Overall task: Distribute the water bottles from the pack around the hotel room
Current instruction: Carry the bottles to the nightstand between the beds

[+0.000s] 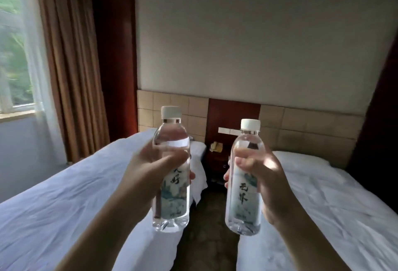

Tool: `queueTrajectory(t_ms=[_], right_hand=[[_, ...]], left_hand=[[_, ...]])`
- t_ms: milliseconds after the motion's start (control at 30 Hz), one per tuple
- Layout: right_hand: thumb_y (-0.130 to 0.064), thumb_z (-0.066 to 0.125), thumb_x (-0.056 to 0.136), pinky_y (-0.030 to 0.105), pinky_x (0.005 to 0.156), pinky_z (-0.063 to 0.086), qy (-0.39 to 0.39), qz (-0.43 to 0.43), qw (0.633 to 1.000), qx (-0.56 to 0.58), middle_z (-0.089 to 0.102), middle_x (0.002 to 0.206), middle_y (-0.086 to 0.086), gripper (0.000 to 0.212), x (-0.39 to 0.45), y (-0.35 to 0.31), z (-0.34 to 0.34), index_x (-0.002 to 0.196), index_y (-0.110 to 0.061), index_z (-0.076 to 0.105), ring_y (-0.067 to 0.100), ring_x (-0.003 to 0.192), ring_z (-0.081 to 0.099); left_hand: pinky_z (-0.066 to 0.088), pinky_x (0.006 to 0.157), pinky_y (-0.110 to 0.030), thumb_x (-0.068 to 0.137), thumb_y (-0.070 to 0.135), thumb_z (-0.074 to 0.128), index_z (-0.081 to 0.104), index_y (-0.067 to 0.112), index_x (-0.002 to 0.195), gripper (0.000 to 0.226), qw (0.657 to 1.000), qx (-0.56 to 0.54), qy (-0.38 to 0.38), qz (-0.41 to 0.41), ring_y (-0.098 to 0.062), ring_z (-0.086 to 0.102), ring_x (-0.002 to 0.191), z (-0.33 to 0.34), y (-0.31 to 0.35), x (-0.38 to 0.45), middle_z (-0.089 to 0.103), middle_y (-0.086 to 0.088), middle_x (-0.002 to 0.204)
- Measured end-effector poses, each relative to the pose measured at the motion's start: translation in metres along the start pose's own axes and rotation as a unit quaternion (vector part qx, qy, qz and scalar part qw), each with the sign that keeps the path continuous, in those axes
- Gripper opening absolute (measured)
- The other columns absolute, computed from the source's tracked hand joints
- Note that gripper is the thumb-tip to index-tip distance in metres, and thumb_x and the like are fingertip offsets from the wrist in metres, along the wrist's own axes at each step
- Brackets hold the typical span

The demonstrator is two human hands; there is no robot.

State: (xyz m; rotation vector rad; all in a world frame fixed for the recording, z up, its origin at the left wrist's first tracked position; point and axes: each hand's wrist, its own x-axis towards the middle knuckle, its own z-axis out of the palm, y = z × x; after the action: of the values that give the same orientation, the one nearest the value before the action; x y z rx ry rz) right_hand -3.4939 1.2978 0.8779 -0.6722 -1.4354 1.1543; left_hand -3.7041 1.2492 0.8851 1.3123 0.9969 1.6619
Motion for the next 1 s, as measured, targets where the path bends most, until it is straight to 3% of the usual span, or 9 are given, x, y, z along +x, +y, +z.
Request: queueTrajectory(t_ms=[133, 267, 467, 600, 767, 833, 1000], right_hand=[[-0.021, 0.071, 0.06, 0.033, 0.059, 0.057, 0.014, -0.015, 1.0, 0.004, 0.066, 0.082, 0.016, 0.052, 0.087, 0.021, -0.027, 0.111, -0.016, 0.06, 0.028, 0.065, 0.067], [-0.015, 0.065, 0.068, 0.035, 0.061, 0.056, 0.016, -0.025, 1.0, 0.0, 0.064, 0.081, 0.016, 0.047, 0.163, 0.051, -0.047, 0.113, -0.004, 0.056, 0.028, 0.065, 0.066], [-0.016, 0.063, 0.07, 0.036, 0.059, 0.056, 0.027, -0.027, 0.999, -0.008, 0.065, 0.08, 0.013, 0.046, 0.274, 0.098, -0.068, 0.114, -0.004, 0.054, 0.029, 0.064, 0.066], [-0.014, 0.063, 0.071, 0.038, 0.059, 0.057, 0.054, -0.042, 0.998, -0.006, 0.064, 0.08, 0.012, 0.041, 0.352, 0.14, -0.084, 0.112, -0.009, 0.057, 0.029, 0.063, 0.065], [-0.014, 0.065, 0.072, 0.047, 0.066, 0.055, 0.093, -0.051, 0.994, -0.029, 0.062, 0.082, 0.017, 0.027, 0.467, 0.195, -0.108, 0.099, -0.013, 0.059, 0.034, 0.067, 0.065], [-0.017, 0.068, 0.071, 0.049, 0.068, 0.054, 0.101, -0.056, 0.993, -0.029, 0.061, 0.082, 0.018, 0.026, 0.515, 0.208, -0.119, 0.095, -0.014, 0.06, 0.037, 0.069, 0.064], [-0.023, 0.068, 0.067, 0.047, 0.063, 0.055, 0.123, -0.053, 0.99, -0.035, 0.059, 0.078, 0.016, 0.039, 0.608, 0.237, -0.155, 0.1, -0.007, 0.057, 0.038, 0.067, 0.063]], left_hand=[[0.057, 0.071, -0.05, 0.057, 0.028, 0.08, 0.068, 0.015, 0.102, 0.049, 1.0, -0.001, -0.023, -0.004, -0.04, 0.072, 0.073, 0.014, -0.026, 0.096, 0.071, -0.014, 0.087], [0.059, 0.071, -0.047, 0.065, 0.02, 0.073, 0.07, 0.016, 0.092, 0.027, 1.0, 0.013, -0.027, -0.006, -0.036, 0.073, 0.073, 0.017, -0.057, 0.173, 0.073, -0.011, 0.082], [0.059, 0.072, -0.052, 0.054, 0.033, 0.076, 0.072, 0.021, 0.09, 0.038, 0.998, -0.016, -0.056, 0.002, -0.038, 0.07, 0.071, 0.013, -0.107, 0.292, 0.072, -0.011, 0.082], [0.058, 0.071, -0.051, 0.054, 0.033, 0.075, 0.069, 0.013, 0.094, 0.045, 0.997, -0.025, -0.073, 0.003, -0.037, 0.07, 0.069, 0.009, -0.155, 0.385, 0.071, -0.014, 0.079], [0.06, 0.063, -0.035, 0.054, 0.033, 0.076, 0.072, 0.024, 0.089, 0.037, 0.992, -0.036, -0.124, 0.007, -0.032, 0.073, 0.069, 0.013, -0.214, 0.522, 0.073, -0.008, 0.077], [0.061, 0.065, -0.038, 0.054, 0.033, 0.076, 0.072, 0.027, 0.087, 0.034, 0.988, -0.048, -0.144, 0.007, -0.031, 0.073, 0.07, 0.02, -0.232, 0.578, 0.072, -0.005, 0.076], [0.061, 0.067, -0.039, 0.057, 0.033, 0.075, 0.071, 0.025, 0.092, 0.036, 0.981, -0.061, -0.184, 0.009, -0.032, 0.073, 0.072, 0.048, -0.278, 0.692, 0.073, -0.007, 0.083]])
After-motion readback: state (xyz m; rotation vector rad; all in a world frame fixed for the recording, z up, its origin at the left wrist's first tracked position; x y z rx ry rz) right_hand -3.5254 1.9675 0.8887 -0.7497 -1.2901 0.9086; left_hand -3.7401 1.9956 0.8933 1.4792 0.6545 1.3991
